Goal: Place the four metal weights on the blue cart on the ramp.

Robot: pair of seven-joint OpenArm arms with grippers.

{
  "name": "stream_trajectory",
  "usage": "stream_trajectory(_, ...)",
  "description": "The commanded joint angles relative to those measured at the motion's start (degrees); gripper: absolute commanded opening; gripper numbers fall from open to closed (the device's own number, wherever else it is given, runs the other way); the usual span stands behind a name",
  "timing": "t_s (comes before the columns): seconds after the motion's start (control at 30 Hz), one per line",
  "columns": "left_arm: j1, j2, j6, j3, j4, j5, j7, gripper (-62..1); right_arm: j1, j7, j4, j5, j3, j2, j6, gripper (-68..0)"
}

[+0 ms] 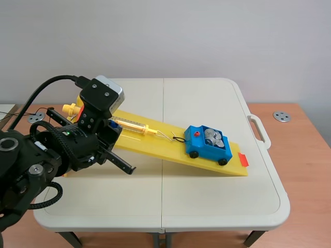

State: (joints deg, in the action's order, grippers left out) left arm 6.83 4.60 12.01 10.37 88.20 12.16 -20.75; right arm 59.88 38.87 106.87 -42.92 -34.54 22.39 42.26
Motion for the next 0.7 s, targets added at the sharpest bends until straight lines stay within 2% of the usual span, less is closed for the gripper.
stream_trajectory(0.0,-1.9,-1.1,-2.5,-1.3,5.8,-1.8,9.0,-58.2,1.4,-4.6,4.3,-2.3,-3.8,1.7,0.5,-66.9)
stream_trajectory(0.27,-1.9,-1.1,-2.5,-1.3,5.9,-2.1,8.9,-58.2,1.4,-4.6,4.3,-2.3,-3.8,1.7,0.5,-66.9)
stream_trajectory(0.4,-1.8,-1.0,-2.5,-1.3,7.3,-4.5,6.4,-58.2,0.9,-5.8,4.3,-2.3,-3.8,1.7,0.5,-66.9)
stream_trajectory(0.53,1.0,-0.6,-2.4,-1.4,12.6,-6.1,2.9,-58.2,-0.5,-7.3,4.3,-2.3,-3.8,1.7,0.5,-66.9)
stream_trajectory(0.67,6.6,-0.1,-2.2,-1.5,20.2,-7.6,0.9,-58.2,-5.1,-7.8,4.3,-2.4,-3.8,1.7,0.5,-66.9)
